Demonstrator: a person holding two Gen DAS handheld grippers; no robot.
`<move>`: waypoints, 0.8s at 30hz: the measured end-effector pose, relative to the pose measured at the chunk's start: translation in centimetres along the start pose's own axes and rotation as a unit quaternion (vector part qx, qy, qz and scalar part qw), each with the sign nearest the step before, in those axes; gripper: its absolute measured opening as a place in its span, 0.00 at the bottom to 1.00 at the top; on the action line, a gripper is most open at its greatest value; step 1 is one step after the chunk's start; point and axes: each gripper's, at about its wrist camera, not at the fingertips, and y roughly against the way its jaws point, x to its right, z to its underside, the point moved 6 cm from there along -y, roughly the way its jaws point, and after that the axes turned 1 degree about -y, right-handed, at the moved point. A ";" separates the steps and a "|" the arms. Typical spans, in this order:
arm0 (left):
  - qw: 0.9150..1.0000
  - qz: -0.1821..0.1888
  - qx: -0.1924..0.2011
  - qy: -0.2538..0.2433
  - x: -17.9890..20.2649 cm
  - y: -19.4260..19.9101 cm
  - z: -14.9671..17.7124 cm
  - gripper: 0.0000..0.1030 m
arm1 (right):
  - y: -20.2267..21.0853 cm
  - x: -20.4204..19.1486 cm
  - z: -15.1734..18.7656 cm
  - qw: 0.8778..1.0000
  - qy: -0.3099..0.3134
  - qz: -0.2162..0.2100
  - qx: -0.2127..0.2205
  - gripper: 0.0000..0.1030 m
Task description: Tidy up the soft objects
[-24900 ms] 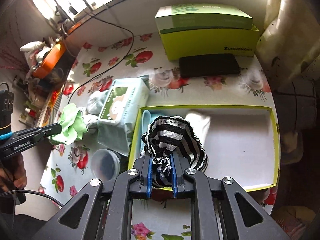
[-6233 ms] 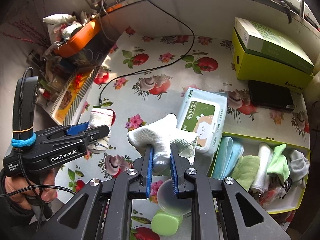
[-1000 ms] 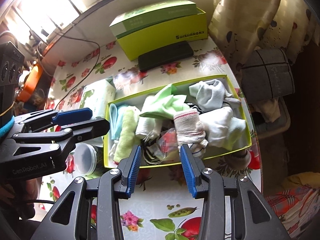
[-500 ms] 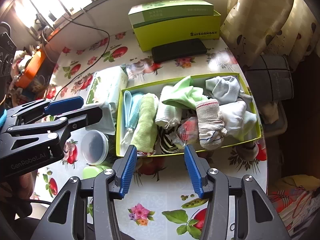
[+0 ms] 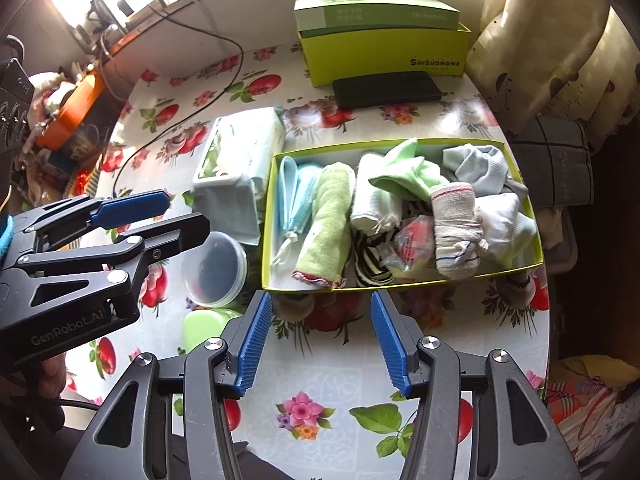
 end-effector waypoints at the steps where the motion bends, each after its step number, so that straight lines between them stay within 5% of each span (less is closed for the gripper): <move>1: 1.000 -0.003 0.000 0.001 -0.2 0.0 0.2 0.50 | -0.1 -0.2 0.1 1.000 0.002 0.000 -0.001 0.50; 24: 0.999 0.001 -0.023 -0.030 0.3 -0.7 1.8 0.50 | -0.1 0.5 1.5 0.999 -0.014 0.030 0.005 0.50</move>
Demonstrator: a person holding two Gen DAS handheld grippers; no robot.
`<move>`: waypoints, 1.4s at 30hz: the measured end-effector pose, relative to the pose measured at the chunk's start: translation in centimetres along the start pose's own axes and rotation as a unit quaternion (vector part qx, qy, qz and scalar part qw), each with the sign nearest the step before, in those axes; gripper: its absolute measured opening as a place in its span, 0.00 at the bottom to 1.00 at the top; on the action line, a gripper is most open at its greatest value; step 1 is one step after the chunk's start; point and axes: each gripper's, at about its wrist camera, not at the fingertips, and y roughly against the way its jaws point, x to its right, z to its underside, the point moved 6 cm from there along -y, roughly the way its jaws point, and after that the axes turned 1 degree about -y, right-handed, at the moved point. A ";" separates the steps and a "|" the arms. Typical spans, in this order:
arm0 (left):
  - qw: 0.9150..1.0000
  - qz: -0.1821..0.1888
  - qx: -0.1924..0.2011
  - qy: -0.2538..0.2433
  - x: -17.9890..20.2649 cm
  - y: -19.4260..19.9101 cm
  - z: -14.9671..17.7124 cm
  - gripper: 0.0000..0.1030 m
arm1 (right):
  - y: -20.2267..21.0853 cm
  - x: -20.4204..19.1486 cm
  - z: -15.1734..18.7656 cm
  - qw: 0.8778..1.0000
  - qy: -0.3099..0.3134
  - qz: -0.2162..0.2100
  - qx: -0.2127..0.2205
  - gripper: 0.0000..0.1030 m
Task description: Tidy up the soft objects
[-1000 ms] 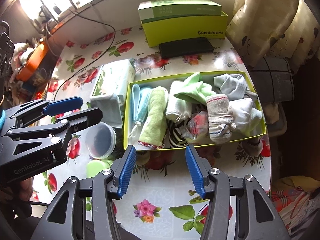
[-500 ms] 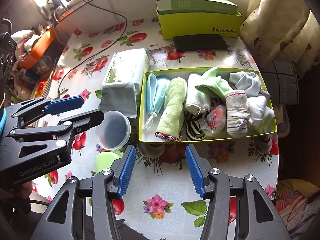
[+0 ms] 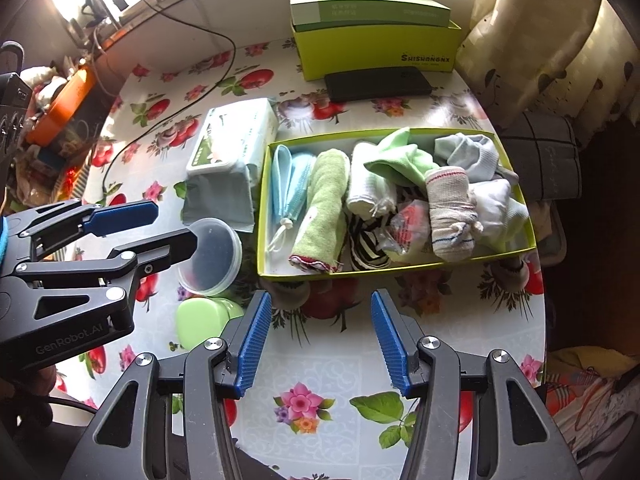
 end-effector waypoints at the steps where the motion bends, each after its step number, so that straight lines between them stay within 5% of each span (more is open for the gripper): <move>1: 1.000 0.001 -0.002 0.001 0.1 -0.1 0.0 0.50 | 0.0 0.2 0.1 1.000 -0.002 0.001 0.001 0.50; 42: 0.999 -0.017 -0.036 -0.023 2.8 -2.1 -0.8 0.50 | -0.6 3.0 1.4 1.000 -0.013 -0.004 0.003 0.54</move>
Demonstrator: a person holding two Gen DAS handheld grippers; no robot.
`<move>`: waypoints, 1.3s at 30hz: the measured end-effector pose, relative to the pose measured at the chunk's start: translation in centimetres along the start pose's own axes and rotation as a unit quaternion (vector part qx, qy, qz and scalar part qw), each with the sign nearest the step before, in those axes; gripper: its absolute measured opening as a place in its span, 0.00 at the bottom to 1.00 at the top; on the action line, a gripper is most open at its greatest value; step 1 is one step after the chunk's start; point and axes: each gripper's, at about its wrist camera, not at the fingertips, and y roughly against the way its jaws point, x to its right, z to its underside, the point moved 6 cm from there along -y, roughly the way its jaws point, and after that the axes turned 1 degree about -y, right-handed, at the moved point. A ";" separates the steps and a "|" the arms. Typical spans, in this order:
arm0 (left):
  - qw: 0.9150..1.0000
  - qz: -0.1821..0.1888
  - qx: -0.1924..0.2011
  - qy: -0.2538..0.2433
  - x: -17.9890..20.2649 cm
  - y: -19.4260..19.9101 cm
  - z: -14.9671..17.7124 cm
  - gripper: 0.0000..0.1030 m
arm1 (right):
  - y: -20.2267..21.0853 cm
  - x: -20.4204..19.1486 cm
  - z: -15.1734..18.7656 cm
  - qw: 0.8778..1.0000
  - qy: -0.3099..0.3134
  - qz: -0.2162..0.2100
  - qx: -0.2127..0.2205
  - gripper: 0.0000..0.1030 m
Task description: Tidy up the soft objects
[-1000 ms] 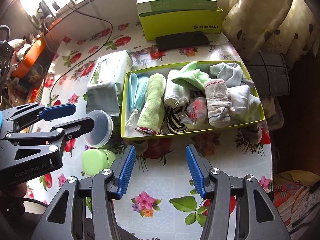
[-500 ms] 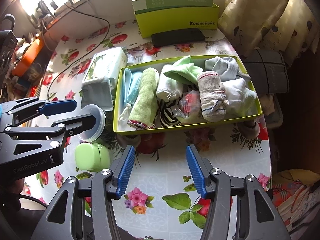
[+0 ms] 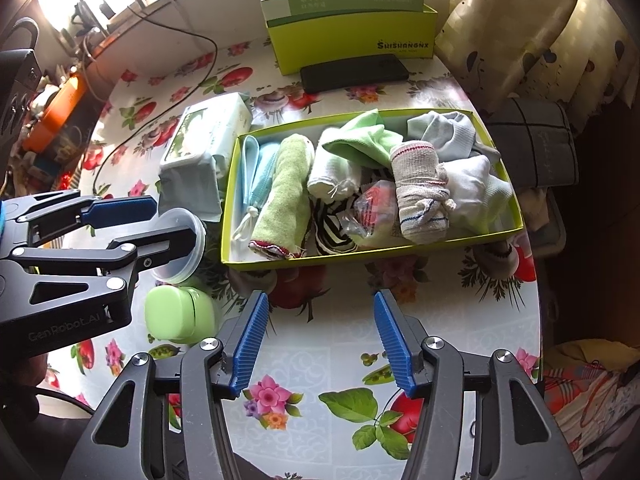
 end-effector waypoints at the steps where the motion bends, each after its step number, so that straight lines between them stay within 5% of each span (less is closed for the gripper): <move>1: 1.000 -0.001 -0.001 -0.001 0.0 0.0 0.0 0.50 | -0.1 0.1 0.0 1.000 0.000 0.000 0.000 0.54; 39: 1.000 0.006 -0.009 -0.009 0.3 -0.5 0.3 0.50 | -0.6 0.1 0.3 1.000 0.004 0.003 -0.006 0.55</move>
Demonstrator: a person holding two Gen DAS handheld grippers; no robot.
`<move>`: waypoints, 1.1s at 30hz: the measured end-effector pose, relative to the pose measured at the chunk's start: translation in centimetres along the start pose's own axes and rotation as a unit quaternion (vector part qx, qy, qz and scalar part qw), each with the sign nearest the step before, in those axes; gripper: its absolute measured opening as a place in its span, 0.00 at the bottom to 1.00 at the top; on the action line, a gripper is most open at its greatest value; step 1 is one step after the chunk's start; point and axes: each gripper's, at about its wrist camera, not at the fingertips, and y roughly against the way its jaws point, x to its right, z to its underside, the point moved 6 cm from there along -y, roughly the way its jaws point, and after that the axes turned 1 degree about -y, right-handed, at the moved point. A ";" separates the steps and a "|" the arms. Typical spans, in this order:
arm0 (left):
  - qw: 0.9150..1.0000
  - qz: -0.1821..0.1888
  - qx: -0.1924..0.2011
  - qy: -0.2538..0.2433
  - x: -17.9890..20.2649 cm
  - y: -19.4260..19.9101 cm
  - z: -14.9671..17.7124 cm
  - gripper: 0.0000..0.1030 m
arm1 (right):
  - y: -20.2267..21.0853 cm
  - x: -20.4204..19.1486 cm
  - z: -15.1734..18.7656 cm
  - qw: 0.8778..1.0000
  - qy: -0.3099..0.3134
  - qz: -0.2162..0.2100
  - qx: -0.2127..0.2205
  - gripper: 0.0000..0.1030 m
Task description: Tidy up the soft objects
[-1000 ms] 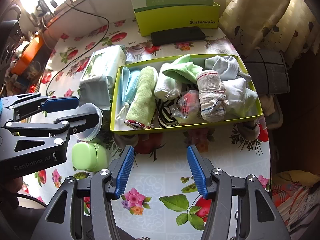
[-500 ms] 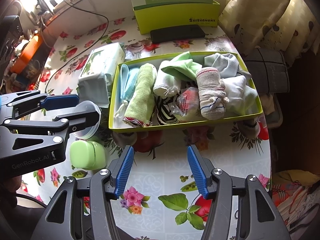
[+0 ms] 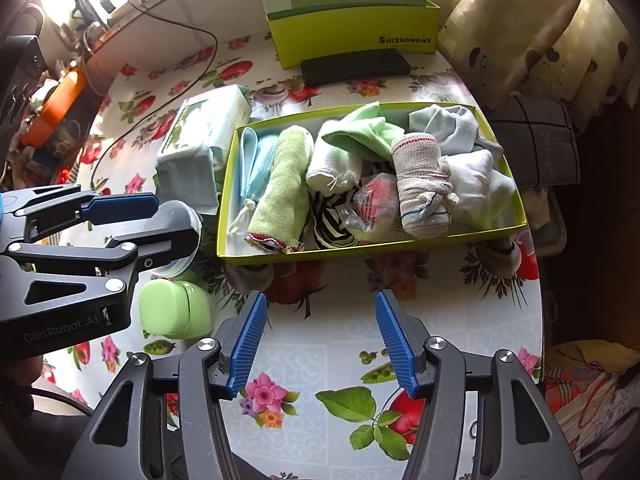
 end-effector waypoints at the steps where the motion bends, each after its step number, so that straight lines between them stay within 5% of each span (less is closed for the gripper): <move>1: 1.000 0.000 -0.001 0.000 0.0 0.0 0.0 0.50 | 0.0 0.0 0.0 1.000 0.000 0.000 0.000 0.55; 33: 1.000 0.003 -0.021 -0.012 0.8 -0.8 -0.4 0.50 | -1.0 0.9 0.6 1.000 -0.013 -0.009 -0.008 0.57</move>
